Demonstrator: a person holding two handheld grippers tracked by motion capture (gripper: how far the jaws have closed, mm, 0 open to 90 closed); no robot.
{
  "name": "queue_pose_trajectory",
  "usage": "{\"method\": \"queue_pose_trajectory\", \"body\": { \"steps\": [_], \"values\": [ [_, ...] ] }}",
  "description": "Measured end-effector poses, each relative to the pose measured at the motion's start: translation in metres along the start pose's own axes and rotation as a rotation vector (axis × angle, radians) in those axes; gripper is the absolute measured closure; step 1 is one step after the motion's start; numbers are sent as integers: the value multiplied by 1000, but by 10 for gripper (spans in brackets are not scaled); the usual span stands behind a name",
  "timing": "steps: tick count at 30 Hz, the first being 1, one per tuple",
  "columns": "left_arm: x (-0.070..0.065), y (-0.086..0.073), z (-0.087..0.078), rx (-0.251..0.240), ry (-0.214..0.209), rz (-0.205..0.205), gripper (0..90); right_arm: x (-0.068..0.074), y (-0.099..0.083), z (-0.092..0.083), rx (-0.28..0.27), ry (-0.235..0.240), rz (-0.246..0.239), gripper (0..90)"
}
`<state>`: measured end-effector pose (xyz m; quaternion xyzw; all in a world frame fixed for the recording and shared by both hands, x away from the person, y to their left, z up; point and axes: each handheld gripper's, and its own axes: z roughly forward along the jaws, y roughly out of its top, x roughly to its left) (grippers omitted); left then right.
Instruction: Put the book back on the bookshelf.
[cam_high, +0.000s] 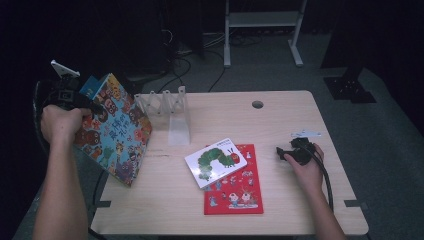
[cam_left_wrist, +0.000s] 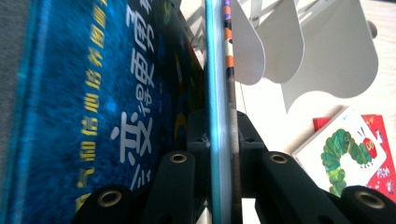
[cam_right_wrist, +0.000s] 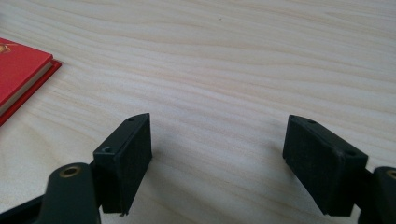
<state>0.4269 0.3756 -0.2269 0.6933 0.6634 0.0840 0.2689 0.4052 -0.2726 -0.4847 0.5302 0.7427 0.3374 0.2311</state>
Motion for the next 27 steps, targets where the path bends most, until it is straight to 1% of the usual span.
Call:
{"method": "queue_pose_trajectory", "body": {
  "steps": [3,6,11,14,15,16,17,18,19,20,21,22,23,24,25,26,27],
  "values": [
    [-3,3,0,0,12,0,797,0,0,0,0,0,-1,226],
    [-7,3,4,-13,26,-3,795,0,0,0,0,0,0,226],
    [-9,2,5,-27,38,4,790,0,0,0,0,0,0,226],
    [-12,-1,6,-55,66,12,769,0,0,0,0,0,0,226],
    [-15,-2,8,-59,106,20,763,0,0,0,0,0,0,226],
    [-16,-2,12,-38,116,30,759,0,0,0,0,0,0,226],
    [-16,-2,12,-38,116,30,752,0,0,0,0,0,0,226],
    [-16,-3,13,-31,130,41,752,0,0,0,0,0,0,226],
    [-15,-4,13,-39,120,39,750,0,0,0,0,0,0,226],
    [-13,-5,13,-39,101,35,755,0,0,0,0,0,0,226],
    [-12,-5,13,-28,98,38,758,0,0,0,0,0,0,226],
    [-11,-6,13,-18,109,46,754,0,0,0,0,0,0,226],
    [-10,-7,13,-15,110,47,747,0,0,0,0,-1,0,227],
    [-10,-7,12,-10,115,60,738,0,0,0,0,-1,1,226],
    [-9,-8,12,2,134,80,715,0,0,0,0,-1,0,227],
    [-8,-9,13,10,144,84,682,0,0,0,0,-1,0,227],
    [-8,-9,13,10,144,84,647,0,0,0,0,-1,0,227]
  ]
}}
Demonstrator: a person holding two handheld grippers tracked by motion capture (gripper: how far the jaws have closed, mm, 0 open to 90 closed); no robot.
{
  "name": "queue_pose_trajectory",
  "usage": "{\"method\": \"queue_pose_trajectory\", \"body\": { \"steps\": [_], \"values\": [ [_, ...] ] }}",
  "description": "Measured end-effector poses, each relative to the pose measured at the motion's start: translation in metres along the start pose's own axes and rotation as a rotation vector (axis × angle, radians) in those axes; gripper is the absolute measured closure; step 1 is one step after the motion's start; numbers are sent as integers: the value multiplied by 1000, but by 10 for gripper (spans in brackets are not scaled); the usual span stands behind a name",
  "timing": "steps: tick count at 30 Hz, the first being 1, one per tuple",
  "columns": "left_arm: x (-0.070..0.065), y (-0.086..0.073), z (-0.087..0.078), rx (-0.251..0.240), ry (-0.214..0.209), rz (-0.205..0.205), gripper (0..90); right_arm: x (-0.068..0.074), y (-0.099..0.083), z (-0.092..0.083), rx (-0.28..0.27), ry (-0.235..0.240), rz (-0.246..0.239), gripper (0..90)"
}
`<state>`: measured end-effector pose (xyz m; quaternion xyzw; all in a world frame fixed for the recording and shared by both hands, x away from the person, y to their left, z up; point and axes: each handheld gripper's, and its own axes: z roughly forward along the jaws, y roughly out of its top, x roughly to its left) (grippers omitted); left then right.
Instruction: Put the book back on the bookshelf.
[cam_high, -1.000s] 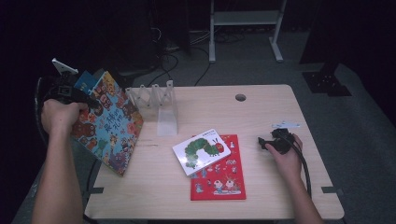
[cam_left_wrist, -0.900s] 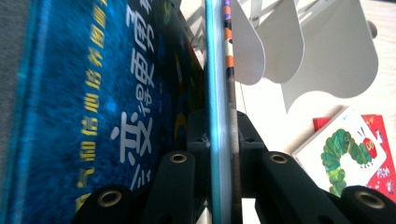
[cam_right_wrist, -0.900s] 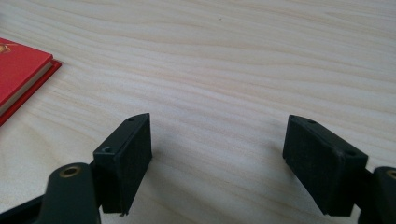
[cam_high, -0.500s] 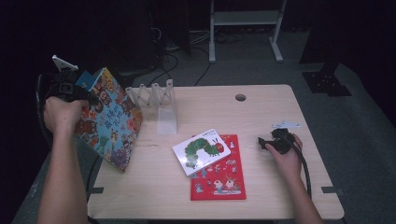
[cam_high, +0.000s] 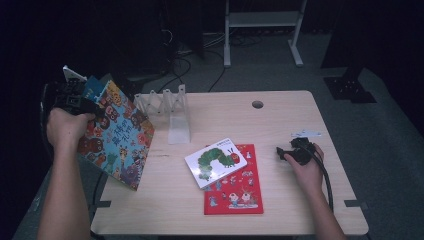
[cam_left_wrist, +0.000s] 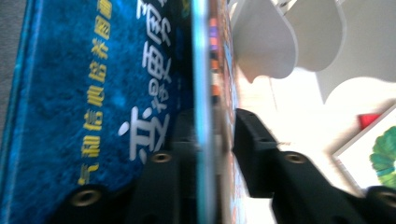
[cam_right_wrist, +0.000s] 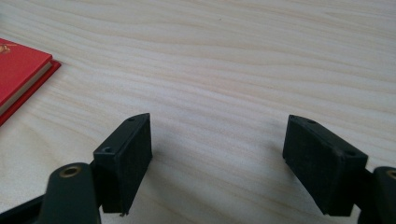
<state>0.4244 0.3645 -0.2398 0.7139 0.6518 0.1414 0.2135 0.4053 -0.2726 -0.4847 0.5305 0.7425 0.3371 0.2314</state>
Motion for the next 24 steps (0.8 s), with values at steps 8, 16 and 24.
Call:
{"method": "queue_pose_trajectory", "body": {
  "steps": [8,16,24],
  "values": [
    [8,-6,-1,-3,10,21,537,0,0,0,-1,0,0,227],
    [-6,-2,-29,-99,48,75,492,0,0,0,0,0,0,227],
    [-24,-4,-26,-82,-60,151,738,0,0,0,-1,0,0,227]
  ]
}}
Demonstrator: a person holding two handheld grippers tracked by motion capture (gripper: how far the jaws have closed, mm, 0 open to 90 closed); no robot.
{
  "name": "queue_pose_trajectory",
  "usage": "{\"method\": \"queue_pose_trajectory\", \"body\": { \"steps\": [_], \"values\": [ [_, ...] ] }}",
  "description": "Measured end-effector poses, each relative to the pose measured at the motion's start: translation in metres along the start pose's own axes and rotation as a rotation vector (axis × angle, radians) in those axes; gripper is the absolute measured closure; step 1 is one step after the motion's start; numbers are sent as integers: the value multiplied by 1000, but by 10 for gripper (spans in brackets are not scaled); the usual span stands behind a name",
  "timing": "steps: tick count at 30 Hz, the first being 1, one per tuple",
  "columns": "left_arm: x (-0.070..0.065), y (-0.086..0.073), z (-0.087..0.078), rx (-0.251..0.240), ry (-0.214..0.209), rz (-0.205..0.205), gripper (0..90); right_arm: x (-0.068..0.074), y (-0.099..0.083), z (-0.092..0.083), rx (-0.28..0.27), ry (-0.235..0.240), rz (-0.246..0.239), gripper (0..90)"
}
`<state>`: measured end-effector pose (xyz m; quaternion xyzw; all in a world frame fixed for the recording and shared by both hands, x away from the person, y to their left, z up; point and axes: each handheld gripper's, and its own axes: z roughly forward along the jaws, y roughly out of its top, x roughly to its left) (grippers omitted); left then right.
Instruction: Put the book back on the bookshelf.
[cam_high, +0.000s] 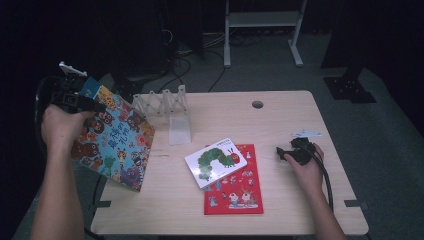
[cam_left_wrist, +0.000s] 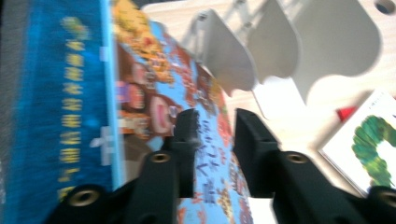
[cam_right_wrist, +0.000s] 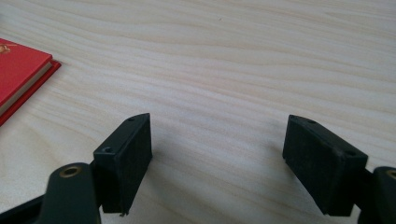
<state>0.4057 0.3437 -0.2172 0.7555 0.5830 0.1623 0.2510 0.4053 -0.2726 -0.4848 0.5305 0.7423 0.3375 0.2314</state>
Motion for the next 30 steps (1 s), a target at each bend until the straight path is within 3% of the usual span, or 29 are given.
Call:
{"method": "queue_pose_trajectory", "body": {
  "steps": [4,6,12,26,30],
  "values": [
    [-15,-2,3,-4,-34,49,870,0,0,0,0,0,0,227],
    [-23,-4,7,3,-52,70,893,0,0,0,0,0,0,227],
    [-43,-11,19,-3,-102,129,892,0,0,0,0,0,0,227],
    [-79,-26,56,39,-186,211,889,-1,0,0,-2,3,-3,229],
    [-90,-34,70,52,-219,247,797,-1,0,0,-2,6,-7,231]
  ]
}}
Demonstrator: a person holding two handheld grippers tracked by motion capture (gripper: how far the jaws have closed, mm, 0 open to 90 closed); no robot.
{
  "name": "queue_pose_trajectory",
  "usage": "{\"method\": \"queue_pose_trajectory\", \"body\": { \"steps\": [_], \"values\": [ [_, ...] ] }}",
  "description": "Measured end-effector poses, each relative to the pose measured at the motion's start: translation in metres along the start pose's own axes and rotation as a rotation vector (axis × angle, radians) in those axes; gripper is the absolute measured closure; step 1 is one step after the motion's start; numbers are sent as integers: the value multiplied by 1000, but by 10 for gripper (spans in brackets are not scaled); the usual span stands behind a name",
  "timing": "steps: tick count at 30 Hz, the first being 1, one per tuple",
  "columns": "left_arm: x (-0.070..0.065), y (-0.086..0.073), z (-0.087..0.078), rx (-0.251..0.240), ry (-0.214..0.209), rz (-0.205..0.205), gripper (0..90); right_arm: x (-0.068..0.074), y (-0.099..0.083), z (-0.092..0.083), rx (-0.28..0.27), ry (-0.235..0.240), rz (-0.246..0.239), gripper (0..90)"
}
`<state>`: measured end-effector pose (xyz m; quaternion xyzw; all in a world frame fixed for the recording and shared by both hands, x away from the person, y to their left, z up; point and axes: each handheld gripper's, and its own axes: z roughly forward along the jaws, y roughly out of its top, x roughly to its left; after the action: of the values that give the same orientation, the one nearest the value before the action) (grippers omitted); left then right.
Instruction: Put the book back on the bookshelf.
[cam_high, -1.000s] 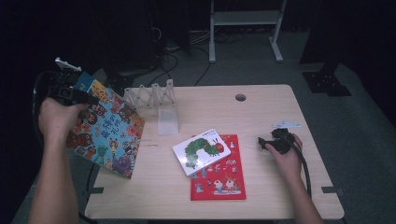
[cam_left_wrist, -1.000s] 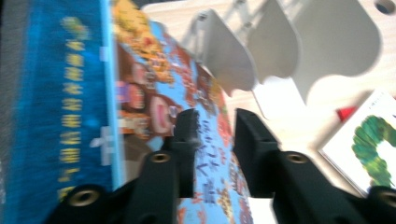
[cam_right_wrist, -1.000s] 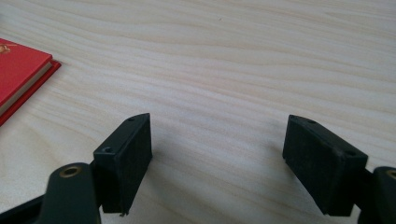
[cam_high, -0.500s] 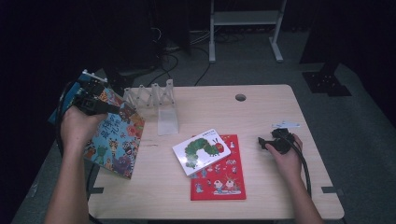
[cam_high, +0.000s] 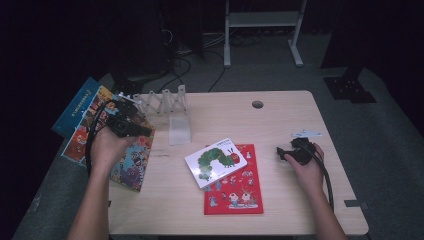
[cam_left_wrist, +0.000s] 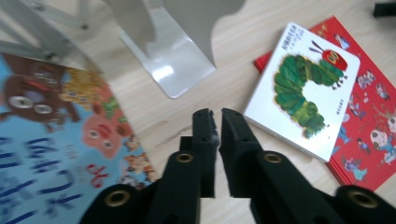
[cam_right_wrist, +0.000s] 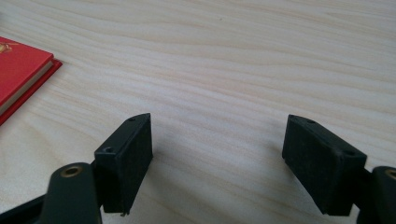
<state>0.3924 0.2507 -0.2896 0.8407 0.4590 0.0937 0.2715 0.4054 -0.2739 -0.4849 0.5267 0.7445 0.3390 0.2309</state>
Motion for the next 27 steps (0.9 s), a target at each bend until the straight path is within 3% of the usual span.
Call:
{"method": "queue_pose_trajectory", "body": {
  "steps": [4,9,11,12,17,20,23,27],
  "values": [
    [-7,-12,20,-22,-39,23,670,0,0,0,1,2,-2,232],
    [-11,-25,41,-27,-54,29,555,-1,-1,-1,1,7,-6,232],
    [-14,-34,57,-34,-65,46,455,-1,-1,-1,1,10,-7,232],
    [-14,-34,57,-34,-65,46,429,-1,-1,-1,1,10,-7,232],
    [-19,-47,82,-51,-77,109,319,-1,-2,-3,3,15,-12,234],
    [-22,-51,94,-69,-105,137,253,-2,-3,-4,2,22,-21,235],
    [-25,-51,105,-72,-116,170,212,-1,-4,-4,2,26,-22,235],
    [-31,-49,121,-75,-163,214,171,0,-5,-6,-2,29,-25,276]
  ]
}}
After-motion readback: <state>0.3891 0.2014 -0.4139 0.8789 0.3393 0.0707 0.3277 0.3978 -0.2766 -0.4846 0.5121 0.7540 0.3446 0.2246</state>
